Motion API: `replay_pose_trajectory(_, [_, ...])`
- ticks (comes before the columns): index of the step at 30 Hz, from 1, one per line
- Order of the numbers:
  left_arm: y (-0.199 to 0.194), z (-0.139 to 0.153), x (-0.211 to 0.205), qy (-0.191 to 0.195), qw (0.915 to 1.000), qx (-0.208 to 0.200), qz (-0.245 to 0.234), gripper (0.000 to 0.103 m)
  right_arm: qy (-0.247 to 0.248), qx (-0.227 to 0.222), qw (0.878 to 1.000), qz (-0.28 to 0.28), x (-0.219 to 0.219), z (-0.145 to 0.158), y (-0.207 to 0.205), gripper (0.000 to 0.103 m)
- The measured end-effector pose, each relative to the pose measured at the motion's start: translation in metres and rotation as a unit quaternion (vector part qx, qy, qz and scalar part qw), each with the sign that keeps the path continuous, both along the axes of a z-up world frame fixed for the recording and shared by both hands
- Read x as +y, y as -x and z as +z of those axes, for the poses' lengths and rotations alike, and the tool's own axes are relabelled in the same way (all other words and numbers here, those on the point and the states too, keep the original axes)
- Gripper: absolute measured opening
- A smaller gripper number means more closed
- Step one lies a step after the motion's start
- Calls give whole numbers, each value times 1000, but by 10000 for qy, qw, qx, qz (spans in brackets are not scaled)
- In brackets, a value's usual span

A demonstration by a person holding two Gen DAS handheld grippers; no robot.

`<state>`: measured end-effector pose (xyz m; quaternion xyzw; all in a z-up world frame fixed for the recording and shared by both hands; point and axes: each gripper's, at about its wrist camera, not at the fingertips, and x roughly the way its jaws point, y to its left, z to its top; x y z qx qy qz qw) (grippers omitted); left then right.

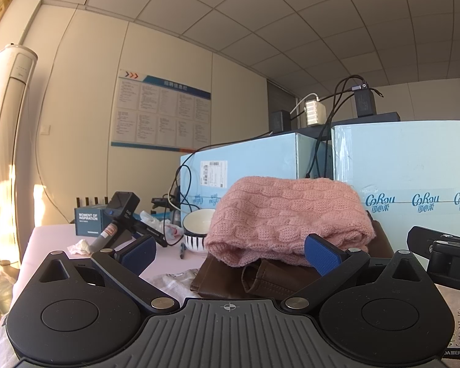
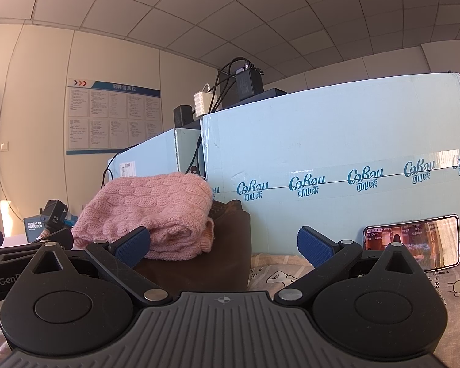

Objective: Fold clothes

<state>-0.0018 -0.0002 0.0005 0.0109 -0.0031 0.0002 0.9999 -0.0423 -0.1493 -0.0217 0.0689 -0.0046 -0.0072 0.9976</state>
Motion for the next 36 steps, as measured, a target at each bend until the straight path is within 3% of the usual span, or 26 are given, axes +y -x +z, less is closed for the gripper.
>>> replay_pose_trajectory(36, [1, 0, 0, 23, 10000, -17, -14, 103, 4, -26, 10000, 4, 1, 1, 2, 103])
